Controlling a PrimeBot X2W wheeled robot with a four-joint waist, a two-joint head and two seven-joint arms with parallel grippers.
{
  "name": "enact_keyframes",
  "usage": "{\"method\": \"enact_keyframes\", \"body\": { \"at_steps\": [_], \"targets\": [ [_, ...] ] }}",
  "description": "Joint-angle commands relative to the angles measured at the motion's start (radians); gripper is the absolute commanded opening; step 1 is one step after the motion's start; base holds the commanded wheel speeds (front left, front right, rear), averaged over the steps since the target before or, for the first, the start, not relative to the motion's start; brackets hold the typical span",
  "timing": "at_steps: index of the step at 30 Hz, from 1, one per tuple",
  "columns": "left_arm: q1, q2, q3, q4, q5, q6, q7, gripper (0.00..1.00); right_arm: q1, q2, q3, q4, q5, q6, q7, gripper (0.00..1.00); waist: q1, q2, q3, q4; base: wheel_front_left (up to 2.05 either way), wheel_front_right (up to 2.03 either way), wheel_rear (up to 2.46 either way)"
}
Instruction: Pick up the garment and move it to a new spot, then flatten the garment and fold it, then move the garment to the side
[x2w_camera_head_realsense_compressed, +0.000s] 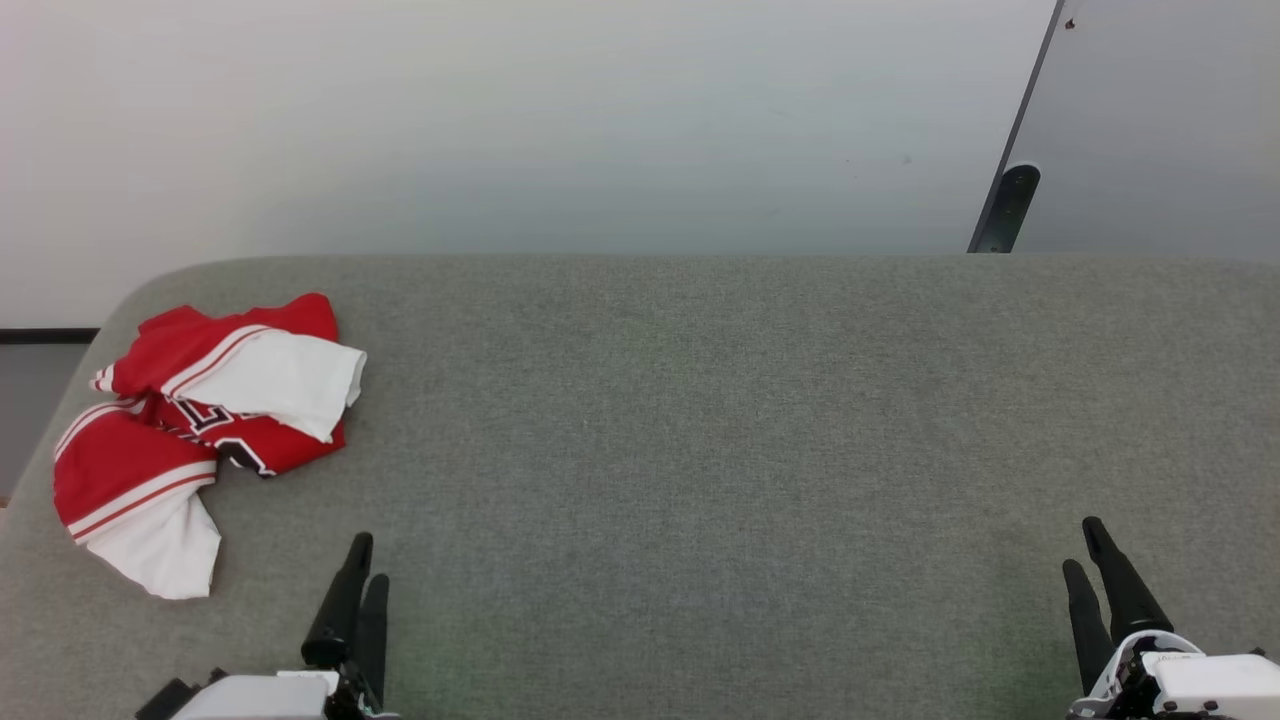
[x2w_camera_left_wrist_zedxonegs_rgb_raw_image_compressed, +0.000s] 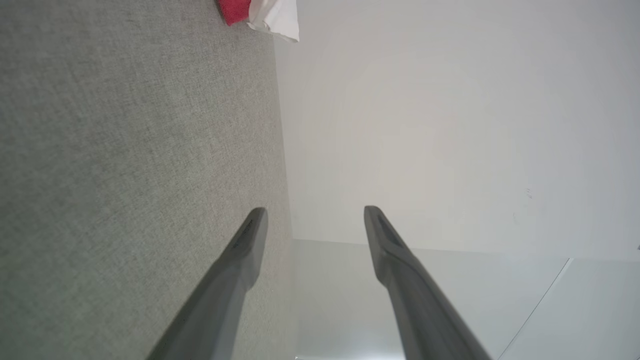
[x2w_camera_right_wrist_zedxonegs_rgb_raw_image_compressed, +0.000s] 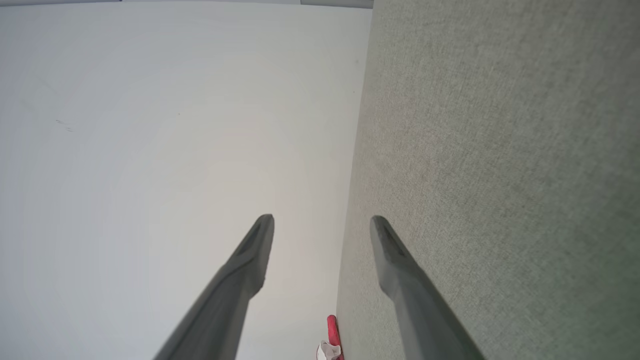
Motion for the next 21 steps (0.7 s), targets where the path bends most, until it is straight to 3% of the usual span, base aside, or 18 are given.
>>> {"method": "enact_keyframes", "body": {
  "at_steps": [1, 11, 21],
  "targets": [
    [-0.027, 0.012, 0.001, -0.024, 0.019, -0.001, -0.009, 1.00, -0.032, -0.011, 0.006, -0.020, -0.015, 0.000, -0.008, 1.00, 0.0000, 0.0000, 0.000, 0.000, 0.00, 0.00, 0.00],
    [-0.036, 0.053, -0.020, -0.026, 0.154, 0.002, -0.064, 1.00, -0.059, -0.060, 0.048, -0.014, -0.133, 0.000, -0.055, 1.00, 0.0000, 0.0000, 0.001, 0.002, 0.00, 0.00, 0.00],
    [-0.040, 0.068, -0.010, -0.042, 0.376, 0.019, -0.107, 1.00, -0.096, -0.112, 0.108, 0.015, -0.323, 0.000, -0.104, 1.00, 0.0000, 0.0000, 0.006, 0.003, 0.00, 0.00, 0.00]
  ]
}}
